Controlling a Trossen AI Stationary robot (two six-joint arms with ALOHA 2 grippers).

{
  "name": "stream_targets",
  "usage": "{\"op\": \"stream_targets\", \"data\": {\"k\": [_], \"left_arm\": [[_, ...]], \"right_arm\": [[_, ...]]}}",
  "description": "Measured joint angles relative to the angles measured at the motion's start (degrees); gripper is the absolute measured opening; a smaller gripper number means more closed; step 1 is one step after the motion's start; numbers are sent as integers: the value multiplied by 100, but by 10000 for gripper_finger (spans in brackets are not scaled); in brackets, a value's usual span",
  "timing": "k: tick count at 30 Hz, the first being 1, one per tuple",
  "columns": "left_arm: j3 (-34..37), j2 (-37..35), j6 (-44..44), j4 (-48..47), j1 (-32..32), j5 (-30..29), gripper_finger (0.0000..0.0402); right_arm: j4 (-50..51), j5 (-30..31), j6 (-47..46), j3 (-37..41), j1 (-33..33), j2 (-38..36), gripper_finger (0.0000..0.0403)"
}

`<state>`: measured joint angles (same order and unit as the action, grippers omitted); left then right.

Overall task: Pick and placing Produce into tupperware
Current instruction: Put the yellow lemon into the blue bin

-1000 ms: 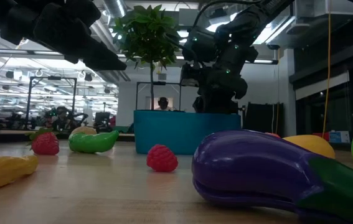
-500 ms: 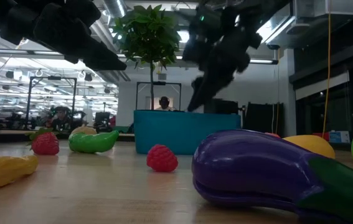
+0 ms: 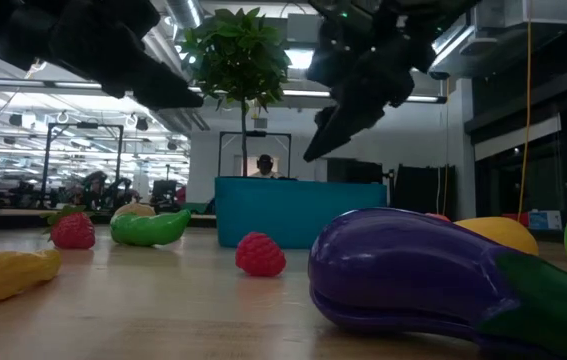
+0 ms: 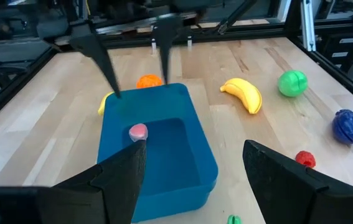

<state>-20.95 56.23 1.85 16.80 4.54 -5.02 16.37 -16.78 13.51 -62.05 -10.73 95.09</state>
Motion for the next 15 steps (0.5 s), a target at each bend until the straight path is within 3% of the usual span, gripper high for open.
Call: {"op": "stream_targets", "data": {"k": [15], "left_arm": [[-2,-14,21,207,-77,-1,261]], "right_arm": [[-2309,44,-440,2623,-188,-2661,282]]}}
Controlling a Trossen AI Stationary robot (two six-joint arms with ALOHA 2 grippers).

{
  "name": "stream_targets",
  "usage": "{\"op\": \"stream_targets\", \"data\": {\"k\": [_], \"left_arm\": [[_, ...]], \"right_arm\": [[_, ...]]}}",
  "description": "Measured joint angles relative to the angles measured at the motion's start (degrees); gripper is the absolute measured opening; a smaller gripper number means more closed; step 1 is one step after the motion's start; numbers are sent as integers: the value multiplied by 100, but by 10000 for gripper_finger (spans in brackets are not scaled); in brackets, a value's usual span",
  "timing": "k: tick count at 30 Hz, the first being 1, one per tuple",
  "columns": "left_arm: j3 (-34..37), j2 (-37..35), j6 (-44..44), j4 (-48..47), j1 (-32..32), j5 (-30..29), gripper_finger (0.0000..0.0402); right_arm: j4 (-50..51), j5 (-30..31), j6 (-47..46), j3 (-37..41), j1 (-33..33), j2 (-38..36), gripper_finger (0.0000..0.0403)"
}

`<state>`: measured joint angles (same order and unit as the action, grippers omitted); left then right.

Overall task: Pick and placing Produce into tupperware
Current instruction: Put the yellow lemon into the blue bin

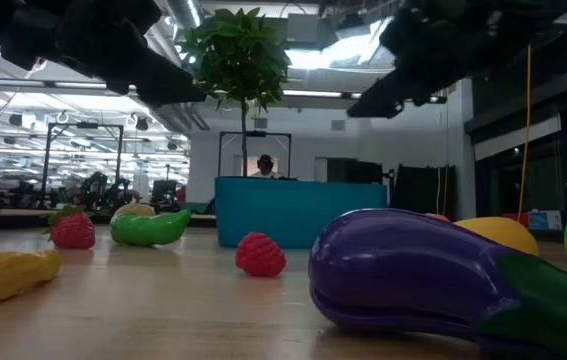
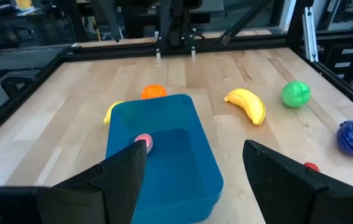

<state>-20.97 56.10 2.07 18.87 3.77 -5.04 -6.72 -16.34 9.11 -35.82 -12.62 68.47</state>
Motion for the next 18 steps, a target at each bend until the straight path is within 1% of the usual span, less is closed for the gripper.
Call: {"op": "stream_targets", "data": {"k": [4,8,18], "left_arm": [[0,0,-8,24,0,0,261],[0,0,-39,31,0,0,261],[0,0,-39,138,0,0,261]], "right_arm": [[-336,14,-210,561,-74,-428,282],[-319,15,-442,916,-71,-573,282],[-340,20,-442,1017,-71,-554,282]]}}
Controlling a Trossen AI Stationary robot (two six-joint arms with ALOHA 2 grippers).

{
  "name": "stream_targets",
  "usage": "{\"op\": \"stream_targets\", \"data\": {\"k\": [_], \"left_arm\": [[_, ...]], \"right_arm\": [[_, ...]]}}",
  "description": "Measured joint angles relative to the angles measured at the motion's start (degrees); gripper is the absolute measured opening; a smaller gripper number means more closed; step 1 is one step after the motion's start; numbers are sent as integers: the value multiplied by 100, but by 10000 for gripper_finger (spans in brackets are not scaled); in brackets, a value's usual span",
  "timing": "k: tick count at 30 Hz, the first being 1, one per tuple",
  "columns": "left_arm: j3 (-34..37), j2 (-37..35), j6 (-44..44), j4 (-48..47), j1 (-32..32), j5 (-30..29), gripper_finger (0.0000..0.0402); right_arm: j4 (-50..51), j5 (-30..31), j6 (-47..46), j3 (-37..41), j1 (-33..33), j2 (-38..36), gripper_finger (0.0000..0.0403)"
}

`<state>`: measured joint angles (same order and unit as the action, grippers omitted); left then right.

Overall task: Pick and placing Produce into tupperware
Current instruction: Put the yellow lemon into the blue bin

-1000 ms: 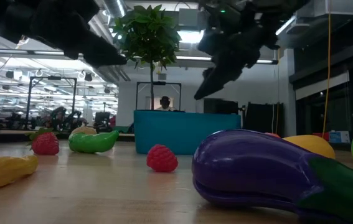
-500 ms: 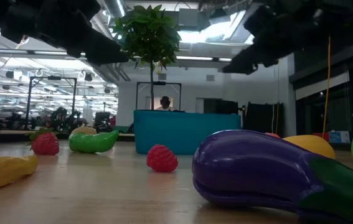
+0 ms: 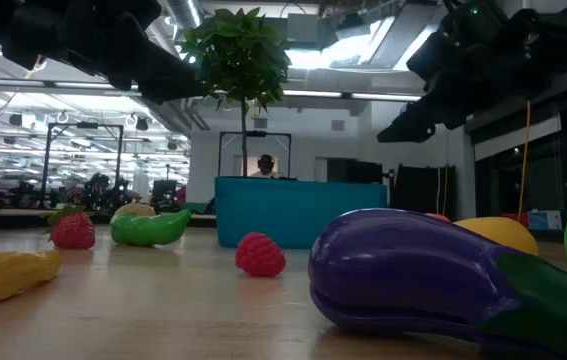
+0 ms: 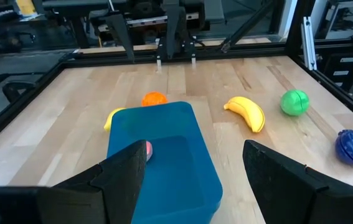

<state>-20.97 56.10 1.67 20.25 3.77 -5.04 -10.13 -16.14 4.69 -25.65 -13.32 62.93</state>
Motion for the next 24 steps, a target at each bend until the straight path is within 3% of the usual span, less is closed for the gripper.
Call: {"op": "stream_targets", "data": {"k": [3,8,11,15,24], "left_arm": [[0,0,0,0,0,0,261],[0,0,0,-2,0,-326,261],[0,0,0,-7,0,-767,261],[0,2,2,-15,0,-1038,261],[0,2,39,-15,0,-1051,261]], "right_arm": [[-128,203,-126,0,1,0,282],[-219,1519,-455,0,-2,0,282],[-190,1985,-621,0,-2,0,282],[-79,2087,-1121,-8,-2,0,282],[1739,2105,-1383,-897,-45,47,282]]}}
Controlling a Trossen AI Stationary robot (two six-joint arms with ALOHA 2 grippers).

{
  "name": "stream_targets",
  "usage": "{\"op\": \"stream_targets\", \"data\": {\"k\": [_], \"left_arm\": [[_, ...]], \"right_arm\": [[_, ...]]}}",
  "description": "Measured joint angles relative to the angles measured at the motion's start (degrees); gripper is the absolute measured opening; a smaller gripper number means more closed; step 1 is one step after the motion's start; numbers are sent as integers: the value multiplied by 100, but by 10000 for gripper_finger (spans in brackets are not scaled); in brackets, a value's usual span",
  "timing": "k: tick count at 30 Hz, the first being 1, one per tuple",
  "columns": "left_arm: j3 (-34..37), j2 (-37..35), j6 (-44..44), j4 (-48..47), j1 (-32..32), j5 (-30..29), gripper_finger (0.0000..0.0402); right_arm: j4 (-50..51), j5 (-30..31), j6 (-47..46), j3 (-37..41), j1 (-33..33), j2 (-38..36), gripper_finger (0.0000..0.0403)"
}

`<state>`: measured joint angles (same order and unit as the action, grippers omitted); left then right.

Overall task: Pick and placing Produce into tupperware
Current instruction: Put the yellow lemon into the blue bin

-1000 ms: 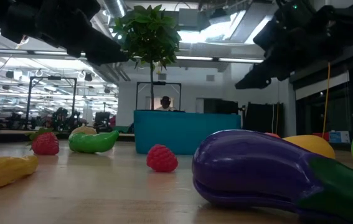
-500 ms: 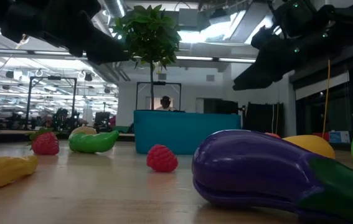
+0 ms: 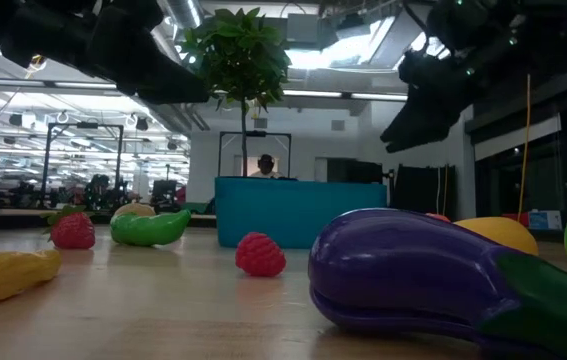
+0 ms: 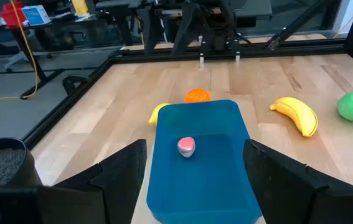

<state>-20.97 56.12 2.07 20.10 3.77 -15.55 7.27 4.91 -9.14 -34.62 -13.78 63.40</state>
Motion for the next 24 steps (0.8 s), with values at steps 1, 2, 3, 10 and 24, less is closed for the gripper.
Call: {"op": "stream_targets", "data": {"k": [1,2,3,10,24], "left_arm": [[0,0,-2,0,-2,0,261],[0,0,-2,0,-1,-2,261],[1,0,-2,0,0,-2,261],[0,0,2,-9,0,-2,261],[2,2,-2,-160,0,-4,261]], "right_arm": [[148,-1,-58,-97,-38,28,282],[315,0,-130,-195,-88,73,282],[504,0,-217,-296,-150,134,282],[1427,-456,-391,-939,-512,802,282],[2985,-756,156,-2428,-746,2157,282]]}}
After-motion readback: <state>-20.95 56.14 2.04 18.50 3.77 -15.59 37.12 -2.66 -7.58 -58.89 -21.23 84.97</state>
